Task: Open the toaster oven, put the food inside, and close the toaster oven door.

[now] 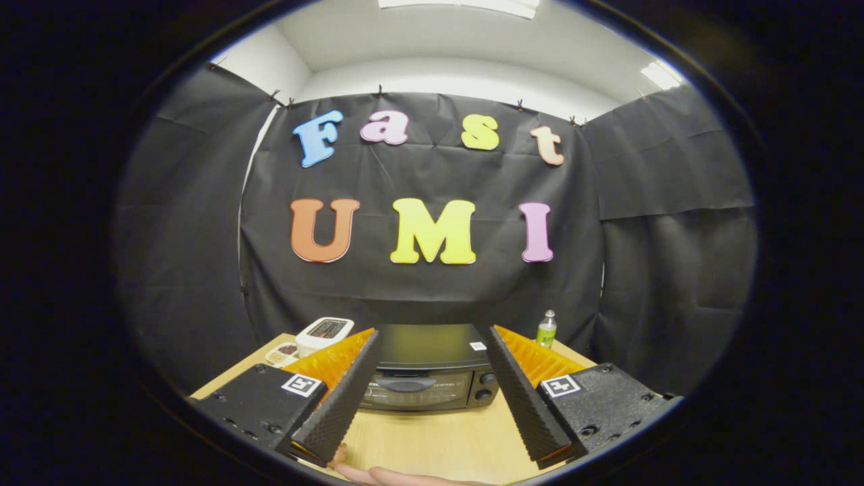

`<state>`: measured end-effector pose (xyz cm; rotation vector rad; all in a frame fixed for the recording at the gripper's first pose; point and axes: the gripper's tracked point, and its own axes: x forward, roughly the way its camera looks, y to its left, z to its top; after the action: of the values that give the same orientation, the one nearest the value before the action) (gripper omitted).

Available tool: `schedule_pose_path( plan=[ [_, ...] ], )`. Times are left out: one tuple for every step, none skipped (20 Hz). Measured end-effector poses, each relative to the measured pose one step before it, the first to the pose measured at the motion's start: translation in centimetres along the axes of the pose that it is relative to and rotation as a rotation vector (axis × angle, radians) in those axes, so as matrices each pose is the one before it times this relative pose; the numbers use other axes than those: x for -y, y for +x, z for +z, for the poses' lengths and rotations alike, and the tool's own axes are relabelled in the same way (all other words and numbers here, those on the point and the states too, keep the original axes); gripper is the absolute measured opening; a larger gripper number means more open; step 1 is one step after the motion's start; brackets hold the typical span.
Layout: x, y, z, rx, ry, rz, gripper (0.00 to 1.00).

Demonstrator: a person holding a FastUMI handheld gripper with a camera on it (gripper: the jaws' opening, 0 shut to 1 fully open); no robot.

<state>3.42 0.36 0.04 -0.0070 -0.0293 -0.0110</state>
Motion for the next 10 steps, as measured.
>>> schedule_pose_path(
  plan=[
    [-0.051, 0.603, -0.328, -0.00605, -0.00366, 0.00578, 1.00],
    [-0.191, 0.759, -0.386, -0.00920, -0.00416, 0.01151, 1.00],
    [-0.299, 0.839, -0.552, -0.01677, -0.00889, 0.01310, 1.00],
    [0.060, 0.877, -0.517, -0.01707, 0.00153, 0.00174, 1.00],
    [0.229, 0.823, -0.345, -0.01031, 0.00918, -0.00189, 1.00],
    [0.093, 0.860, -0.411, -0.01151, 0.01006, 0.00004, 1.00],
    [-0.103, 0.918, -0.813, -0.01869, 0.00836, 0.00210, 1.00],
    [-0.216, 0.893, -0.625, -0.01904, 0.00917, 0.00721, 1.00],
    [-0.271, 0.928, -0.793, -0.02273, 0.00682, 0.00909, 1.00],
    [-0.204, 0.868, -0.654, -0.02152, 0.00647, 0.00596, 1.00]
  ],
)
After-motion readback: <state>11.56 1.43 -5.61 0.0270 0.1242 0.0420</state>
